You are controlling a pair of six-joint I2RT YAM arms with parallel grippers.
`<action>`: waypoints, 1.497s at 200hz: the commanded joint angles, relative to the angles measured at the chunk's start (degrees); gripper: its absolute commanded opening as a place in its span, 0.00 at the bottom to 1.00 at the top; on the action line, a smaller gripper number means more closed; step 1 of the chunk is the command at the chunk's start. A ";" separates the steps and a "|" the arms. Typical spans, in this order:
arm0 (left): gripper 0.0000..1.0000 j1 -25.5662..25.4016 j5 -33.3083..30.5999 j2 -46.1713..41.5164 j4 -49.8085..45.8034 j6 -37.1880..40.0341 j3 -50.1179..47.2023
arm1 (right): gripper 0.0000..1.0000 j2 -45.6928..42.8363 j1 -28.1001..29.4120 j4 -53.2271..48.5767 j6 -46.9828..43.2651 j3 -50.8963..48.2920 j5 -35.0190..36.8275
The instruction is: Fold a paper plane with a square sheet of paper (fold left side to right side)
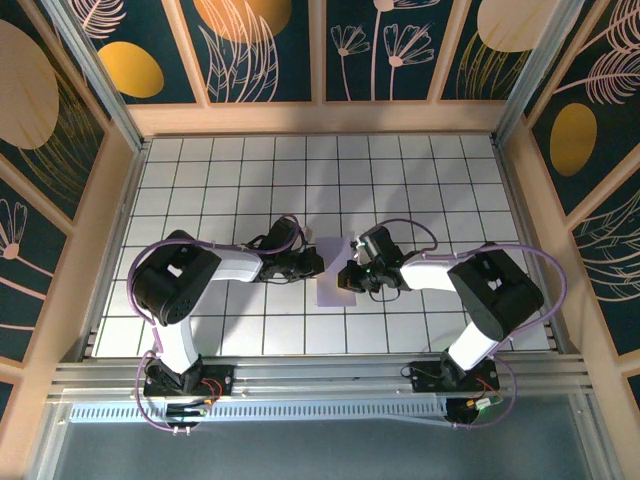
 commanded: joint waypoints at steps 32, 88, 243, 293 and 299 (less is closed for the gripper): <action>0.05 -0.60 -2.24 0.61 -5.32 0.78 -0.14 | 0.25 -8.04 -1.87 -6.93 0.98 2.86 1.08; 0.05 -0.87 -2.51 0.21 -5.05 0.62 -0.29 | 0.40 -11.52 -7.85 -14.89 -3.23 -1.20 -3.80; 0.05 -1.05 -3.39 -0.29 -5.32 0.49 -0.42 | 0.35 -11.60 -5.62 -6.15 4.51 -8.96 -10.48; 0.05 -1.05 -3.34 -0.29 -5.23 0.49 -0.34 | 0.34 -10.55 -4.49 -3.82 5.75 -8.77 -10.21; 0.05 -1.04 -3.31 -0.41 -5.23 0.51 -0.34 | 0.34 -10.46 -4.48 -3.46 5.81 -8.78 -10.22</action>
